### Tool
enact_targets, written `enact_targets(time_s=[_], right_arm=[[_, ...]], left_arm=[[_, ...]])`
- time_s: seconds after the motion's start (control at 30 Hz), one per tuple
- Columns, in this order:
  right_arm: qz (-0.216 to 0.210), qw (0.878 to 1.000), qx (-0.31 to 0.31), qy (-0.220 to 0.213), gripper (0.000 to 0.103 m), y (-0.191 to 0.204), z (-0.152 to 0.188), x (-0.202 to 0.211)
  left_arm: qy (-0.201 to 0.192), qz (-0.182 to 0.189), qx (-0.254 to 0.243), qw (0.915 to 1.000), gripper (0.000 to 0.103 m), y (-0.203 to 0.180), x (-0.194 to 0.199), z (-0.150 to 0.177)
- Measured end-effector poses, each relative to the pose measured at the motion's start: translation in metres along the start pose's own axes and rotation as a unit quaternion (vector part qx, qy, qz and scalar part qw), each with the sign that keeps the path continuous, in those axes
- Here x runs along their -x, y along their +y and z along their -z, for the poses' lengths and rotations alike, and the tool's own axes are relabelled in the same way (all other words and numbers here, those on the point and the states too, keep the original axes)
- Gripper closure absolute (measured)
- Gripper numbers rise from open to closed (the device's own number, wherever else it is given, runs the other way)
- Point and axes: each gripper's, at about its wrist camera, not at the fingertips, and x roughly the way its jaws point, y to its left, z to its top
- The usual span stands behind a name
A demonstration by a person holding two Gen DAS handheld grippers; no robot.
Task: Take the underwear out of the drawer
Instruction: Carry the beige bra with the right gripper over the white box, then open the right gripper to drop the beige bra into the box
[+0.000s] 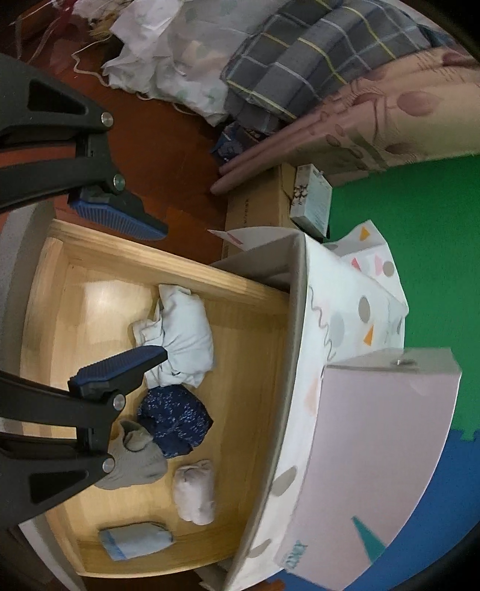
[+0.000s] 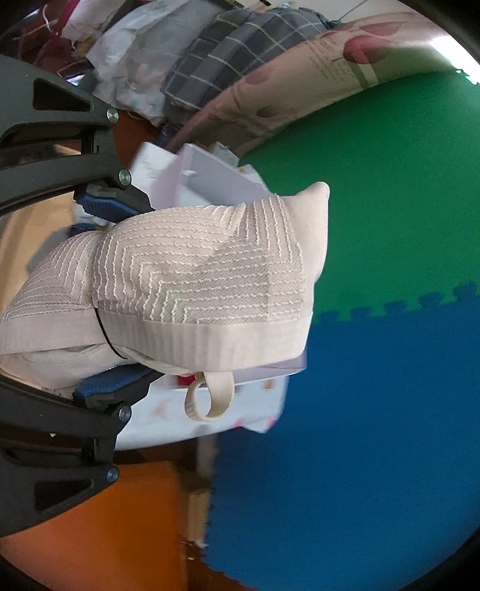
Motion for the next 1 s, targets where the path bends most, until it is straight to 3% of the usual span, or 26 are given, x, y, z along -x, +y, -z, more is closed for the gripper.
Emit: enact_targets(time_s=[0.17, 0.4, 0.67, 0.8, 1.0], right_arm=[[0.037, 0.999, 0.022, 0.004, 0.039, 0.014, -0.046, -0.031], [0.093, 0.994, 0.049, 0.041, 0.039, 0.026, -0.073, -0.100], [0.111, 0.988, 0.015, 0.106, 0.039, 0.018, -0.056, -0.164], [0.083, 0.986, -0.063, 0.133, 0.039, 0.010, -0.042, -0.175], [0.089, 0.978, -0.125, 0.142, 0.039, 0.006, -0.027, -0.175]], left_arm=[[-0.003, 0.014, 0.032, 0.9994, 0.042, 0.014, -0.001, 0.000], [-0.001, 0.034, 0.062, 0.9975, 0.042, 0.026, -0.004, -0.001], [-0.005, 0.049, 0.071, 0.9963, 0.042, 0.029, -0.004, -0.002], [-0.008, 0.051, 0.070, 0.9963, 0.042, 0.029, -0.002, -0.001], [-0.008, 0.054, 0.077, 0.9955, 0.042, 0.031, -0.002, -0.001]])
